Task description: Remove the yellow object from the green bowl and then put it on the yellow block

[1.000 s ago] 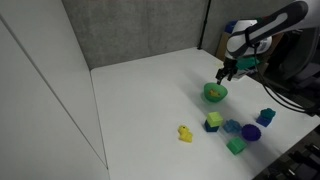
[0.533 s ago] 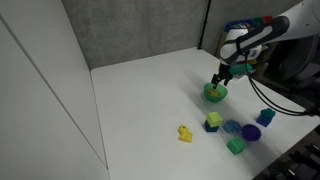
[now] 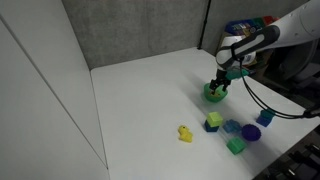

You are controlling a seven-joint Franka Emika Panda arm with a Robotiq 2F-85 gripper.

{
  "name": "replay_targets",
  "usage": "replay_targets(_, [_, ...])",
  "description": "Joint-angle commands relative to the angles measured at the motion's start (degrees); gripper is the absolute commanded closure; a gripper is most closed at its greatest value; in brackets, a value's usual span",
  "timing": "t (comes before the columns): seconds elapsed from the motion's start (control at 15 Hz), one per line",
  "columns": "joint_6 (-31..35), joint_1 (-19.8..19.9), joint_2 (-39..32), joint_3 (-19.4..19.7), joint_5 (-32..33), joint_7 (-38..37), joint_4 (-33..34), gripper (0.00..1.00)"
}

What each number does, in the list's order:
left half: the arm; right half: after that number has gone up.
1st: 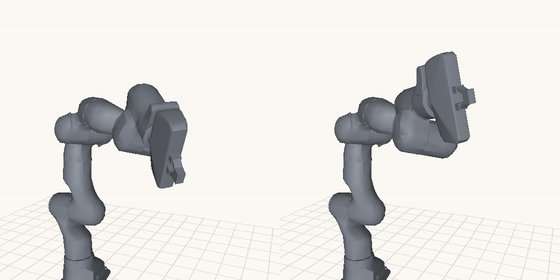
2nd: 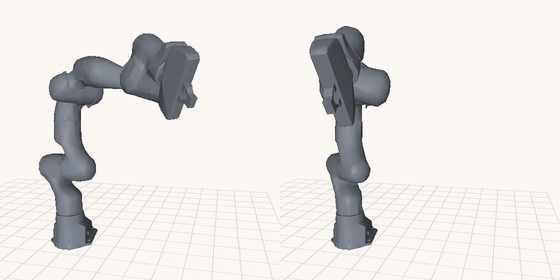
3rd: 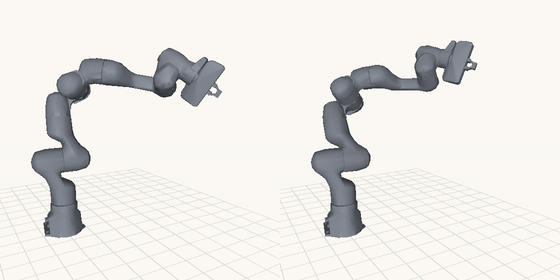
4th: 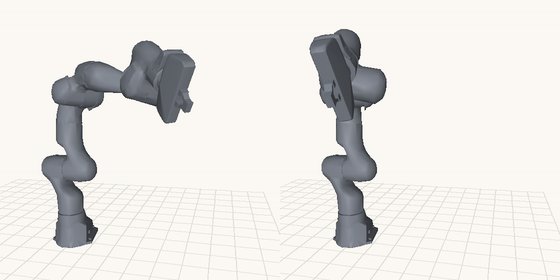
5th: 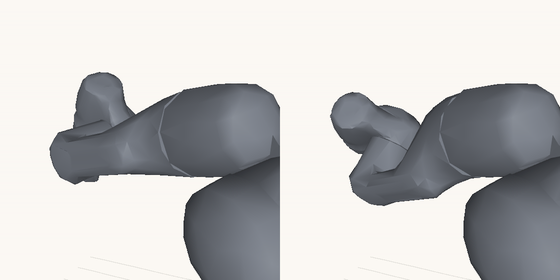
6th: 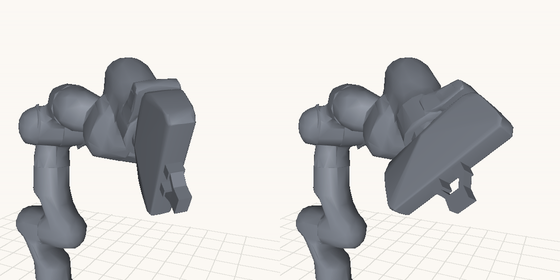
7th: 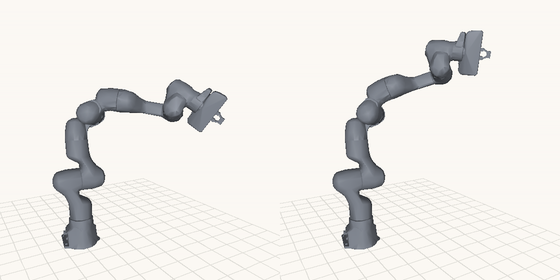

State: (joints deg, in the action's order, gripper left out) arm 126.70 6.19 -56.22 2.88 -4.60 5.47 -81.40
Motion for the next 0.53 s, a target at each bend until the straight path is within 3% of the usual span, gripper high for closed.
replay_targets(0.0, [-1.2,0.7,-2.4,-0.8,0.0,-1.4,3.5,0.0])
replay_targets(0.13, [-0.7,0.8,-2.8,-0.9,0.0,-1.3,3.7,0.0])
replay_targets(0.27, [-0.8,0.8,-3.1,-1.1,-0.1,-1.2,4.0,0.27])
replay_targets(0.47, [-1.2,0.8,-2.9,-1.5,-0.2,-0.9,4.0,0.51])
